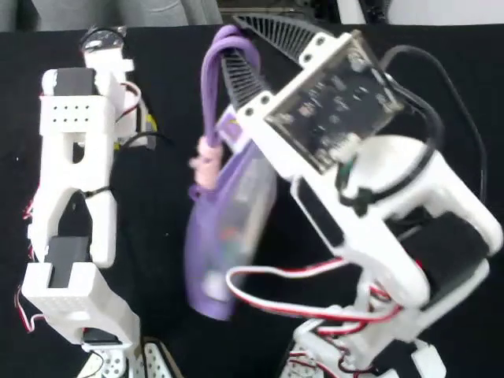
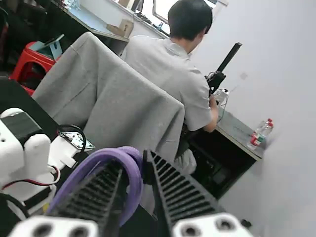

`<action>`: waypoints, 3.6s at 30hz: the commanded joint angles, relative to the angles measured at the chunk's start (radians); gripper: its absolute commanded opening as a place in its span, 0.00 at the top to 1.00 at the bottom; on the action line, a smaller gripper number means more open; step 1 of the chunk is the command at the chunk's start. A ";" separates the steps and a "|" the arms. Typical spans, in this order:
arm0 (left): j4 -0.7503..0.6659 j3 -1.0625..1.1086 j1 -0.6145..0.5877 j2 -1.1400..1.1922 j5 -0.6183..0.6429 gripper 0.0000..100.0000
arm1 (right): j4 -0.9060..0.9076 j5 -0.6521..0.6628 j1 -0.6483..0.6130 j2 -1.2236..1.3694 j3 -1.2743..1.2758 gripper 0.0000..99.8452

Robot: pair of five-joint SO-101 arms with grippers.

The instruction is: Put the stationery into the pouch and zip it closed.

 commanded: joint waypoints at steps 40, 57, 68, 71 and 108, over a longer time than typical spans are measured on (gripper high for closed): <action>0.084 -0.051 -0.111 -0.172 0.005 0.79 | -0.328 -0.115 0.267 0.340 0.073 0.99; 0.094 0.045 0.117 -0.221 0.215 0.79 | -0.250 -0.124 0.276 0.317 0.087 0.99; 0.084 0.028 0.007 -0.618 0.216 0.79 | -0.308 -0.124 0.292 0.363 0.105 0.99; 0.092 0.028 0.010 -0.667 0.222 0.79 | -0.324 -0.124 0.293 0.372 0.105 0.99; -1.019 0.914 0.389 -0.694 0.479 0.79 | -0.298 -0.126 0.287 0.371 0.107 0.99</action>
